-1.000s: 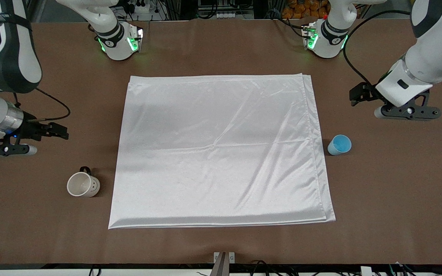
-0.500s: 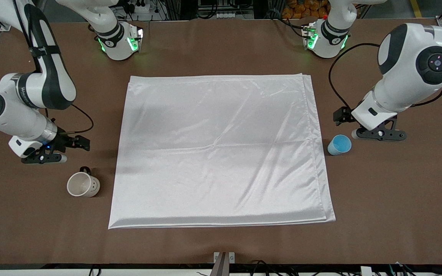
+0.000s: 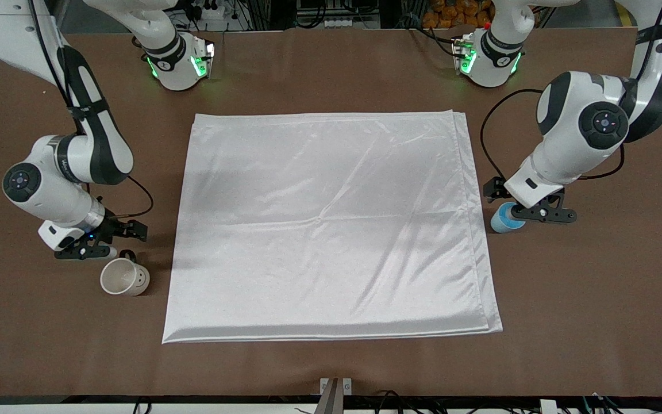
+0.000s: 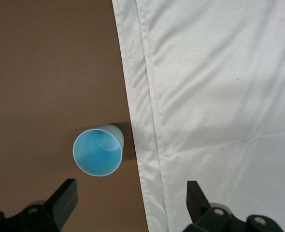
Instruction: Place blue cup into white mug on cloth
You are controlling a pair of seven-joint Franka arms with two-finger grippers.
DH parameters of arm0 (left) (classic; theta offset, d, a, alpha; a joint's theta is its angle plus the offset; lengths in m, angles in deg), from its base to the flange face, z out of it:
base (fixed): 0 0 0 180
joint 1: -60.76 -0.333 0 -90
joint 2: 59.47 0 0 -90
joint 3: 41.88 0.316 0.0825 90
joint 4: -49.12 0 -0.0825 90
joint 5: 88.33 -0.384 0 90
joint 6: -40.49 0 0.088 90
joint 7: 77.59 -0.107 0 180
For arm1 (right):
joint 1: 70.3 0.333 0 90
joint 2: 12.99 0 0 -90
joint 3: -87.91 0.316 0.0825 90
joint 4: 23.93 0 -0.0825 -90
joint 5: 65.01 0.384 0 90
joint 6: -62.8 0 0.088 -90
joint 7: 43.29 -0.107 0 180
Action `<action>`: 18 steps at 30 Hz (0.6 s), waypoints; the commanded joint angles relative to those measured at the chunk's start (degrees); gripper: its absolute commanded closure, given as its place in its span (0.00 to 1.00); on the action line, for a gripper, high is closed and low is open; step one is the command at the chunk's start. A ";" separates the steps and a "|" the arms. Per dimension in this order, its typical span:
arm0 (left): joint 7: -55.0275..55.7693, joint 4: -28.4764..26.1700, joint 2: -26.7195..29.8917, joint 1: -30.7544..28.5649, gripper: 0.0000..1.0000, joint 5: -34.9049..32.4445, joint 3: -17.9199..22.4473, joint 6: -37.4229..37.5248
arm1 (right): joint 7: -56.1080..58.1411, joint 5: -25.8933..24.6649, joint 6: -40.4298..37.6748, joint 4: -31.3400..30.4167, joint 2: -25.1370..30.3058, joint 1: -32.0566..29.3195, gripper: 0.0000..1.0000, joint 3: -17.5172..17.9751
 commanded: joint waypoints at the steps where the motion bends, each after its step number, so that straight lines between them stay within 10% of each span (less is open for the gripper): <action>1: 1.00 -2.96 -1.15 -0.25 0.00 -2.09 -0.28 -4.79 | 1.35 0.28 3.30 0.15 -2.44 -0.24 0.00 0.14; 7: 0.91 -4.82 -2.82 -0.25 0.00 -2.18 -0.19 -8.32 | 1.44 0.28 6.29 0.32 -4.55 -0.50 0.01 0.14; 18: 0.91 -6.75 -6.77 -1.75 0.00 -4.55 -0.19 -13.59 | 1.44 0.37 6.38 2.52 -6.13 -0.68 0.40 0.14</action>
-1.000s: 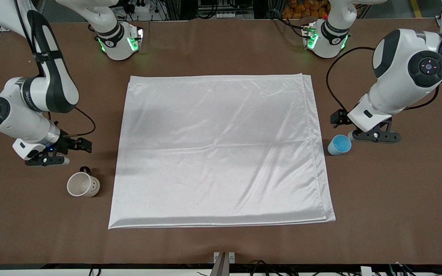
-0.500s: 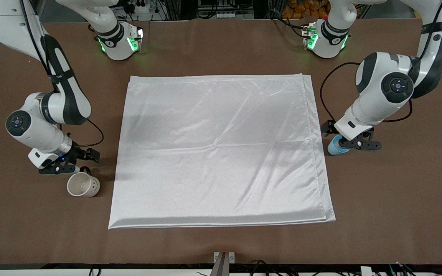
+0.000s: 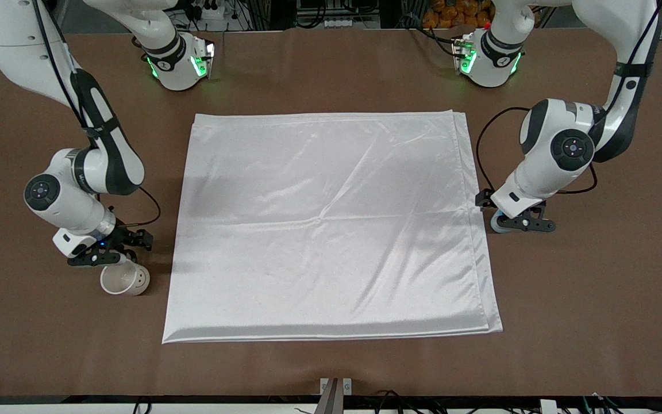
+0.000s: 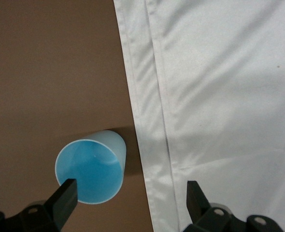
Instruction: Place blue cup into white mug on cloth
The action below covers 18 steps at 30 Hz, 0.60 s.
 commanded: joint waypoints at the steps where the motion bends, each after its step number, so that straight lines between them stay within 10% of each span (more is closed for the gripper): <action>1: 0.91 -1.25 -1.59 -0.69 0.00 -1.94 -0.27 -3.18 | 0.80 0.37 0.00 2.28 -1.01 -0.68 0.43 0.31; 18: 0.47 -0.99 -6.08 -2.88 0.00 -1.94 -0.09 -5.12 | 0.01 0.63 -0.79 4.56 -1.54 -0.50 1.00 0.22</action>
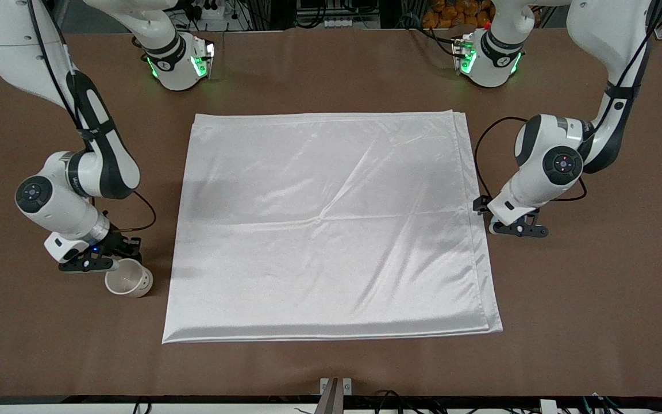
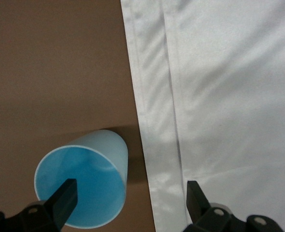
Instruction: Place blue cup into white mug on cloth
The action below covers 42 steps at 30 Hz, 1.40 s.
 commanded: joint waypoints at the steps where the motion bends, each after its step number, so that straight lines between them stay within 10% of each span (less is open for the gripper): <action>1: 0.48 -0.08 -1.39 -1.59 0.00 -1.87 -0.22 -1.55 | -0.16 0.61 -0.78 2.08 -0.80 -0.05 1.00 0.39; 13: 0.56 0.45 -3.32 -1.59 0.00 -1.78 -0.22 -1.81 | -2.61 2.09 -7.01 6.38 1.49 1.09 1.00 2.58; 29: 2.94 0.45 -3.76 -1.85 0.76 -1.52 -0.22 -1.81 | -22.64 2.19 -18.10 16.14 1.67 9.34 1.00 9.45; 42: 3.55 0.62 -3.76 -1.85 1.00 -1.60 -0.22 -1.73 | -37.33 1.49 -18.01 17.55 0.00 23.76 1.00 9.36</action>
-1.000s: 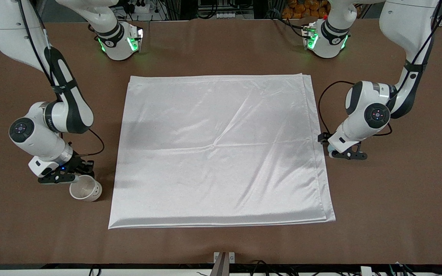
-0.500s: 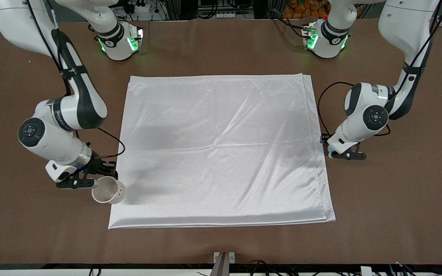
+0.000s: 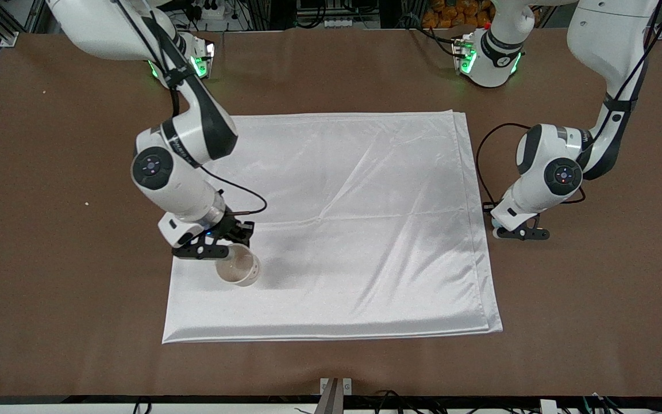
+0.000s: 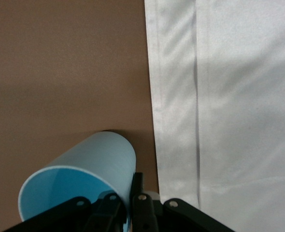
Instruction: Place blue cup into white mug on cloth
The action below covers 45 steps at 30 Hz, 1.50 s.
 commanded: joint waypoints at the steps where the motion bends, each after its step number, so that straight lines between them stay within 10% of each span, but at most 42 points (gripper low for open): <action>1: 1.87 0.62 -0.41 -0.24 1.00 -1.46 -0.24 -0.38 | -4.24 0.05 -0.79 1.60 -1.58 5.41 1.00 -0.37; 21: 1.35 5.37 3.37 -0.24 1.00 -1.55 -0.41 6.65 | -15.94 -4.96 0.00 9.68 -12.03 20.01 1.00 -0.89; 33: 1.52 17.58 5.74 -0.15 1.00 1.97 -0.76 24.13 | -15.94 -5.48 3.43 10.83 -14.85 21.68 1.00 -1.16; 34: 1.52 18.54 6.01 -0.07 1.00 1.97 -0.76 25.53 | -15.94 -5.48 3.43 10.91 -14.85 21.68 0.89 -1.16; 36: 1.09 20.39 7.06 0.11 1.00 1.97 -0.76 27.91 | -15.94 -5.40 3.34 10.91 -14.76 21.51 0.20 -1.25; 37: 1.08 21.10 7.50 0.11 1.00 1.97 -0.76 28.88 | -15.94 -5.48 3.34 10.91 -14.68 21.51 0.00 -1.25; 45: 1.43 24.79 12.24 -0.07 1.00 2.14 -2.52 35.65 | -15.85 -5.31 2.46 10.91 -13.27 20.89 0.00 -1.16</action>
